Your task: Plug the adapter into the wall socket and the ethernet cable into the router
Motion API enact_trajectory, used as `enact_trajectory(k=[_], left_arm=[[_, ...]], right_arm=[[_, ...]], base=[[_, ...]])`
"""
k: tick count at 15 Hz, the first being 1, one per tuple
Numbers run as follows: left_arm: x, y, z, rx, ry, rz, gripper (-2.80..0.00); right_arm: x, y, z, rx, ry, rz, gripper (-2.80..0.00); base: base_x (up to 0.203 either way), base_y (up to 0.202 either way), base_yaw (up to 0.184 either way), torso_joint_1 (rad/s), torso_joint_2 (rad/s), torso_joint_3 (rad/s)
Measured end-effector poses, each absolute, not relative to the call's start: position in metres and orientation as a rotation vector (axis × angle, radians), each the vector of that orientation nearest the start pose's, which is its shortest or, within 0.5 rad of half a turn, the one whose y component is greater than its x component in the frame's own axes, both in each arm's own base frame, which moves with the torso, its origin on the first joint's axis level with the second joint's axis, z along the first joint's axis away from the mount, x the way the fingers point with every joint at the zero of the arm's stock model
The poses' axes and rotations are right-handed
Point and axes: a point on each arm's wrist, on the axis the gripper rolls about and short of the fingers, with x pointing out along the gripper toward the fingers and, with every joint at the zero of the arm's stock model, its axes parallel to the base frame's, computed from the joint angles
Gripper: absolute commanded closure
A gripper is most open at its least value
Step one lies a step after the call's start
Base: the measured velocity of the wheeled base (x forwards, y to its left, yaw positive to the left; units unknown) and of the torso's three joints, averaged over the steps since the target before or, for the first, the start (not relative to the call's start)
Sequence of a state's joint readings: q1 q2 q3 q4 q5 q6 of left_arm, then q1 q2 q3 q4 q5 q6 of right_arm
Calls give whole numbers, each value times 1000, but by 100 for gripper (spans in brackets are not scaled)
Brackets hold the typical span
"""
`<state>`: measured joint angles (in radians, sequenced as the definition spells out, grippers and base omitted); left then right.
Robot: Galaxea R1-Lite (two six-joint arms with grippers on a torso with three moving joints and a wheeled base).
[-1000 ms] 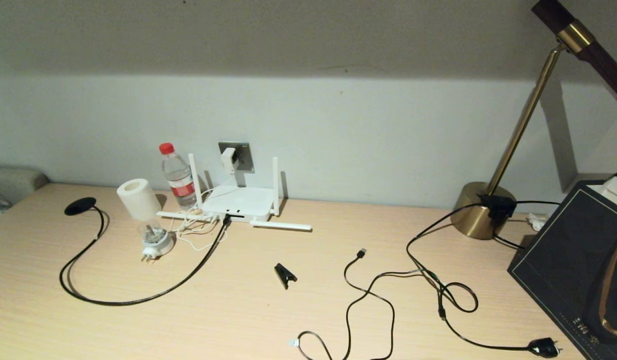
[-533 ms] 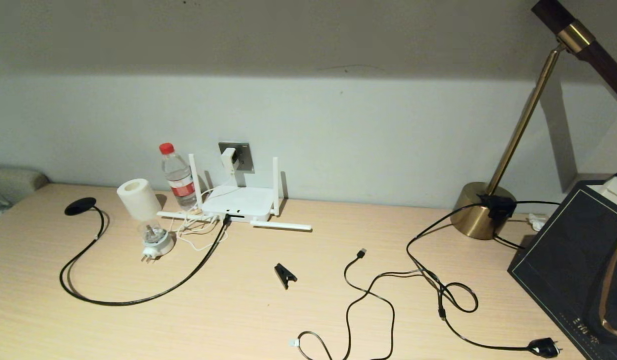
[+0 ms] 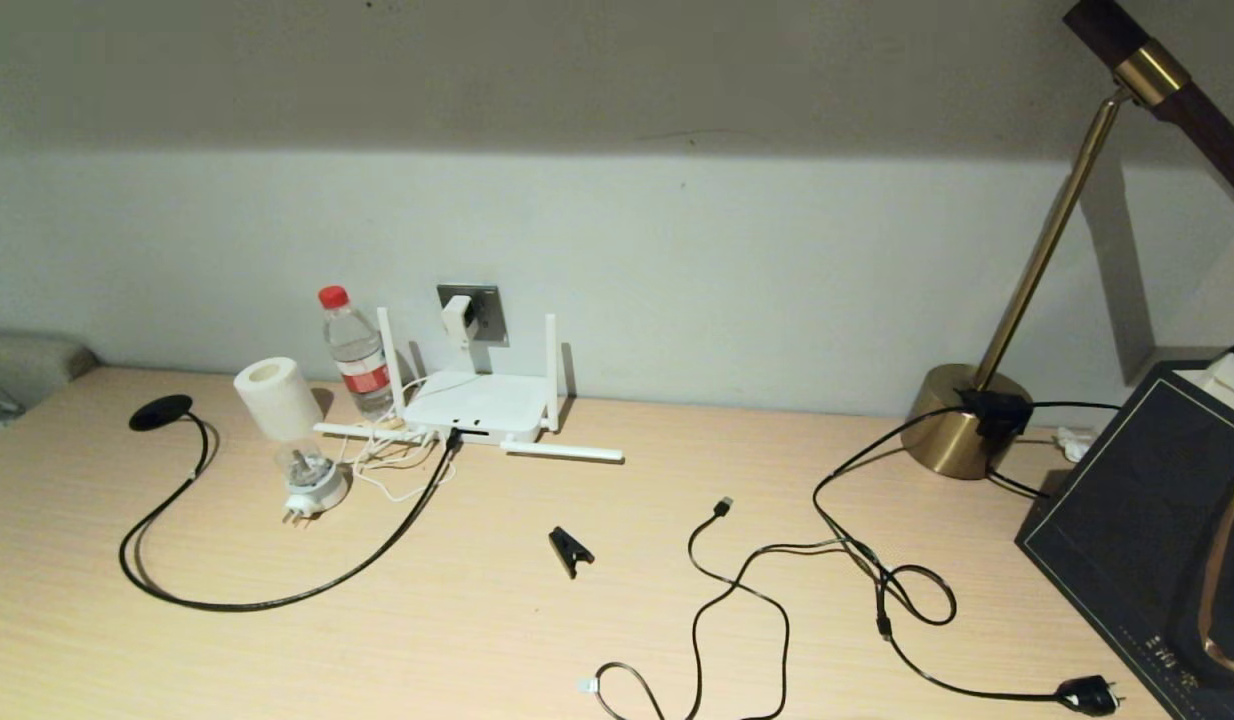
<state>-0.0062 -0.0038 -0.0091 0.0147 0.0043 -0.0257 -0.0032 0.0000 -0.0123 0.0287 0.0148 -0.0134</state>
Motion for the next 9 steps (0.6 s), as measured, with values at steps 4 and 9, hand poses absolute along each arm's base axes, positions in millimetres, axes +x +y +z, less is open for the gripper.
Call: enact_trajectory(k=[4, 9], left_arm=[[-24, 0, 76, -26, 2, -2, 0], [-24, 0, 76, -26, 2, -2, 0]], right_arm=[[-24, 0, 77, -2, 10, 0, 0], [-23, 0, 77, -1, 6, -6, 0]], base=[[0, 0, 0, 0, 0, 0], [0, 0, 0, 0, 0, 0]])
